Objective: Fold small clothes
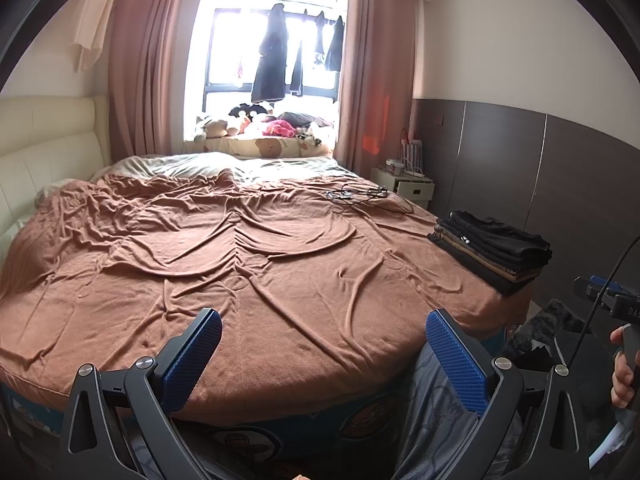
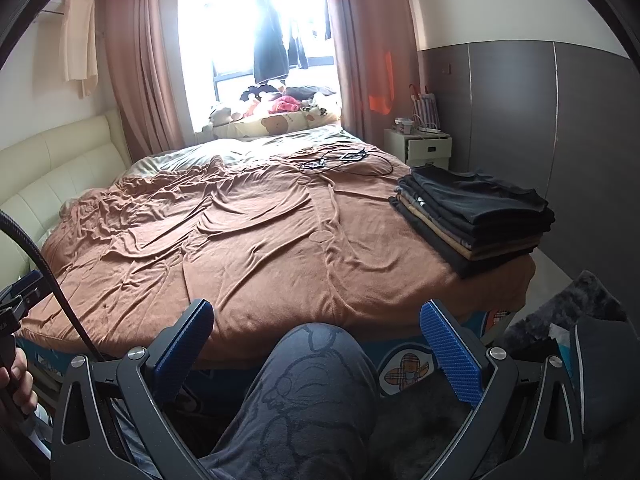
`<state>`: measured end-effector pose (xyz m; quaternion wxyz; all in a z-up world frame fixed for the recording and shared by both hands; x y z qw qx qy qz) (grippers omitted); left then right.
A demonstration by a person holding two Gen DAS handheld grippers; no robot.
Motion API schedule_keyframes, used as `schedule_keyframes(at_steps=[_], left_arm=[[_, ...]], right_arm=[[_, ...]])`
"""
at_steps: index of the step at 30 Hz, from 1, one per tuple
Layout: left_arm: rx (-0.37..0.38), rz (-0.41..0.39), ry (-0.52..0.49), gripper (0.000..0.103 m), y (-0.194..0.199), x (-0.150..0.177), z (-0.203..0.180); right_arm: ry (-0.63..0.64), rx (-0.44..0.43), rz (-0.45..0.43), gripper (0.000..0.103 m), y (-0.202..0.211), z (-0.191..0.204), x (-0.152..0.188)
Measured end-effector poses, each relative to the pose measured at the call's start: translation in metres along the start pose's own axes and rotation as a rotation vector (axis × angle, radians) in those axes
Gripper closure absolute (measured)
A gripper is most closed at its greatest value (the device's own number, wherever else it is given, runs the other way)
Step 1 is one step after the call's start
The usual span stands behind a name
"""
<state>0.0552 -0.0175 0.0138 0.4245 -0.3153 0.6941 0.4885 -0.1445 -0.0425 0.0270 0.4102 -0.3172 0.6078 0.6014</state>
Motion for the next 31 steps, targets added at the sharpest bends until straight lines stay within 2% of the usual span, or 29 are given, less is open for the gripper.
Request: schedule_keyframes(at_steps=[26,31], left_arm=[[0.001,-0.023,-0.031,0.0,0.005,-0.011,-0.02],[0.012,-0.022,-0.032,0.0,0.003,-0.017,-0.025]], right_arm=[[0.006,0.019,-0.026,0.0,0.005,-0.01,-0.002],[0.017,0.046,-0.048,0.0,0.012,-0.014,-0.002]])
Point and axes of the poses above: each gripper's, at about its wrist camera, not at the fingertips, and y roughly against the way its jaws point, z to its left, x to its underside, the point moved 5 cm from there along -y, roughly the way its jaws point, and after that the axes turned 10 degrees about x, right-handed, at the moved point
